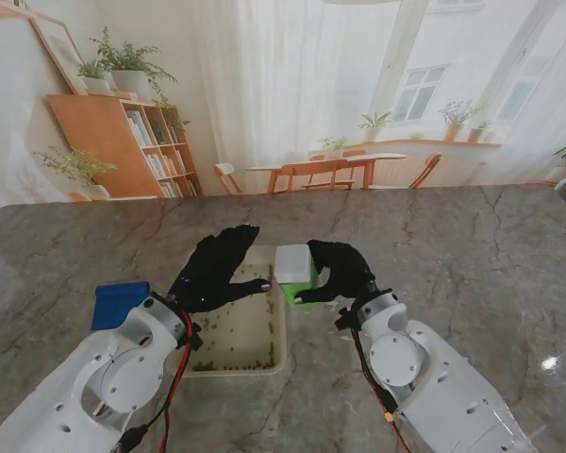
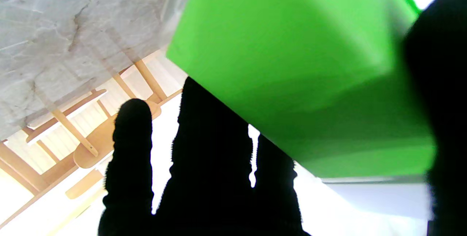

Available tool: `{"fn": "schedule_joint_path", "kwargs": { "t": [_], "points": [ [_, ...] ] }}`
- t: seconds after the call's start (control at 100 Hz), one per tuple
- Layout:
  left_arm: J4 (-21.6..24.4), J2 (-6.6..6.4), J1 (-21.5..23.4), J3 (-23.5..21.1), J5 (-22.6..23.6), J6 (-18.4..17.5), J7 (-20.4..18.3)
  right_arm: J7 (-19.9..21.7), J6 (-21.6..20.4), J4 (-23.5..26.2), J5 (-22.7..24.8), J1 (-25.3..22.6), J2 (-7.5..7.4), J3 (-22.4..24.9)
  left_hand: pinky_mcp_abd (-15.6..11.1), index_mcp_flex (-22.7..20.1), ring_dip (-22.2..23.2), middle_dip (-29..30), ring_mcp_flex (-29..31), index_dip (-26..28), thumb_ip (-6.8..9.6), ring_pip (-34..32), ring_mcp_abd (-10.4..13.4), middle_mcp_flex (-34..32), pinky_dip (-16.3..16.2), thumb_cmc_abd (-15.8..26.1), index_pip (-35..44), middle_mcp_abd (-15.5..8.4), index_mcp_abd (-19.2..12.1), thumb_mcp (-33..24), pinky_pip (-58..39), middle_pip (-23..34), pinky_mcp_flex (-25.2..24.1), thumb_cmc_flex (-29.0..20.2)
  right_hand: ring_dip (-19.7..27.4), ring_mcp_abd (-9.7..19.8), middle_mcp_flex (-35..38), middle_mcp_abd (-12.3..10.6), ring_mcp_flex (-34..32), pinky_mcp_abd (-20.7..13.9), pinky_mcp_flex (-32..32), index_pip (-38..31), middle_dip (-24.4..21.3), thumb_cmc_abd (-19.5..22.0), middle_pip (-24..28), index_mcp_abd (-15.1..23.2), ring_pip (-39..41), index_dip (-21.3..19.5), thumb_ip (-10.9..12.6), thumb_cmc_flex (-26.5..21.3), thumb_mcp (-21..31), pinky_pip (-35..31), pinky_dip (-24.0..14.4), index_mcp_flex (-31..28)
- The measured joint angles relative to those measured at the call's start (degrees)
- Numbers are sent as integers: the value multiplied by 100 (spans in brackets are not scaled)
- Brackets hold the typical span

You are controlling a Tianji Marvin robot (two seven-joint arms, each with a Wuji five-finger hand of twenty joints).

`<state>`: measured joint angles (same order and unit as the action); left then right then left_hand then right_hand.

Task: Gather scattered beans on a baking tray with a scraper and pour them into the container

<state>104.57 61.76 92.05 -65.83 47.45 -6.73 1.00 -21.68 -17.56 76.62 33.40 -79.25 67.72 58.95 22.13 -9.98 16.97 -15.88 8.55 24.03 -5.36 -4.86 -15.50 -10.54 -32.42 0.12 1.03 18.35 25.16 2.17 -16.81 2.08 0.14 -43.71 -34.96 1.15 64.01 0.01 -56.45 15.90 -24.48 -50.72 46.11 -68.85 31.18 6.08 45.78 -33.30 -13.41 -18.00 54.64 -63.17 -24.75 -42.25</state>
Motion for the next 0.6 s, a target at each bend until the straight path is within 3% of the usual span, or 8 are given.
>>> {"fn": "schedule_joint_path", "kwargs": {
  "t": [0.32, 0.45, 0.6],
  "points": [
    [-279, -1, -547, 468, -202, -117, -326, -21, -48, 18, 262, -7, -18, -15, 0, 0, 0, 0, 6, -66, 0, -50, -10, -72, 2, -64, 5, 58, 10, 30, 0, 35, 15, -6, -1, -1, 1, 0, 0, 1, -4, 0, 0, 0, 1, 0, 1, -2, 0, -31, 0, 0, -2, 0],
    [-341, -4, -682, 585, -245, -116, -443, -43, -44, 48, 327, -18, -33, -24, -1, -21, 10, -36, 170, -4, 0, -184, -73, -383, 2, -193, 112, 80, 62, 46, -219, 123, 96, -6, -1, -1, 1, 1, 0, 1, -4, 0, 0, 0, 2, 0, 1, -2, 0, -37, 0, 0, -3, 0],
    [-356, -8, -777, 684, -389, -52, -588, -47, -36, 72, 336, -25, -41, -48, -1, -373, 230, -326, 571, 171, 0, -335, -114, -959, -117, -311, 395, 82, 71, 47, -761, 290, 242, -8, -1, -1, 1, 1, 0, 1, -5, 0, 1, 0, 10, 1, 10, -7, 0, -38, 0, 0, -7, 0]
  ]
}}
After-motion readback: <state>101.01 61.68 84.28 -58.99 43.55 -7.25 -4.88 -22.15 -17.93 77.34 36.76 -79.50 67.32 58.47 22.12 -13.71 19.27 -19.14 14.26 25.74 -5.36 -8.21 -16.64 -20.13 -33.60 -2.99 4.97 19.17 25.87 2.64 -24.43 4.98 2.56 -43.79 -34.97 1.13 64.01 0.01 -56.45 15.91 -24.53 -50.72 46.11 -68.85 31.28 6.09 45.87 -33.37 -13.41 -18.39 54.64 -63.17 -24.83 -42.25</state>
